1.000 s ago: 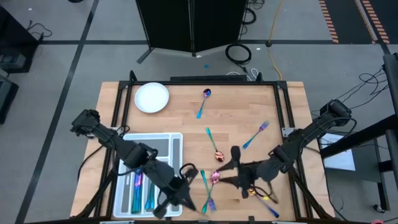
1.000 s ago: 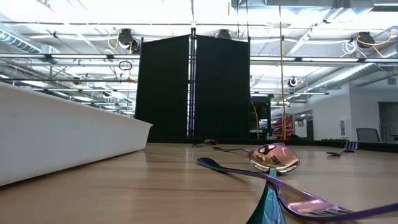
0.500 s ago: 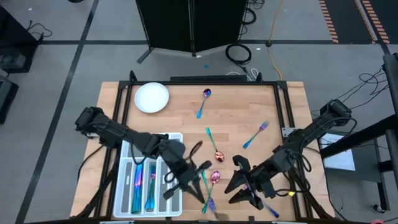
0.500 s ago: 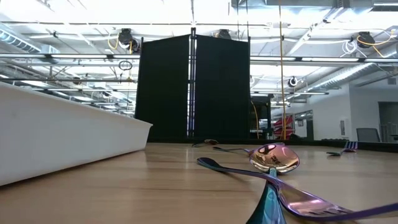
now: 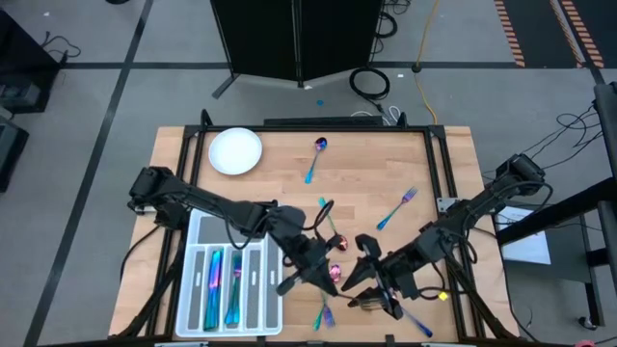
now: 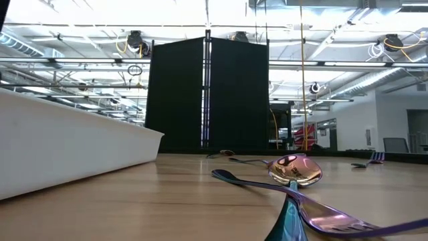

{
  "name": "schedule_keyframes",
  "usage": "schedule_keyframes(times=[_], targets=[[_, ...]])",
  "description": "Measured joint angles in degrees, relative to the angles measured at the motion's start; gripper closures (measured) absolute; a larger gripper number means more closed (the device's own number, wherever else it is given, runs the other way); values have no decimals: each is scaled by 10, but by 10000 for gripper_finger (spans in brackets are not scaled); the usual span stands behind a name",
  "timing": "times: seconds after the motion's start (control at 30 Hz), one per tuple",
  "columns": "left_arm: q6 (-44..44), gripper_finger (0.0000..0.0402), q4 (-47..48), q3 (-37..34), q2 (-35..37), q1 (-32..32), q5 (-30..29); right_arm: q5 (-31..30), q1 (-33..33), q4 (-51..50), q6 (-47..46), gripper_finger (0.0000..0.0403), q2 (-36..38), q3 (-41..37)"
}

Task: Sort silverware
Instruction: Put the iridescent blue fork in the silverware tray

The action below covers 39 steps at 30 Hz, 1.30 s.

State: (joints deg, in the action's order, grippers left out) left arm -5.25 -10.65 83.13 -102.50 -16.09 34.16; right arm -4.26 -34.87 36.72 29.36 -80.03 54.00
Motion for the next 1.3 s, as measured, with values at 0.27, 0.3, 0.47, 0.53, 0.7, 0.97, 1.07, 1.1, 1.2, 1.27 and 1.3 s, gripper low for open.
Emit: schedule_keyframes(times=[0.27,0.3,0.47,0.53,0.7,0.97,1.07,1.1,1.2,1.27,1.3], targets=[[-14,402,-10,0,0,7,30,1,0,-6,2,266,0,0],[-15,402,-10,0,0,7,30,1,0,-6,5,276,0,0],[-20,402,-10,0,0,13,31,28,1,-7,13,339,0,0],[-31,402,-10,0,0,16,31,30,1,-2,13,361,0,0],[-34,402,-9,0,0,20,31,30,1,0,13,390,0,0],[-32,397,-7,0,0,20,20,27,1,-2,-5,400,0,0],[-7,375,8,0,0,20,3,9,1,-5,-39,401,0,0],[3,365,13,0,0,21,-3,-3,0,-7,-54,401,0,0],[28,332,42,0,9,25,-34,-37,-3,-16,-94,402,0,0],[42,312,75,0,19,31,-53,-73,-8,-36,-108,402,3,0],[46,304,93,0,24,35,-63,-97,-12,-50,-114,402,6,0]])
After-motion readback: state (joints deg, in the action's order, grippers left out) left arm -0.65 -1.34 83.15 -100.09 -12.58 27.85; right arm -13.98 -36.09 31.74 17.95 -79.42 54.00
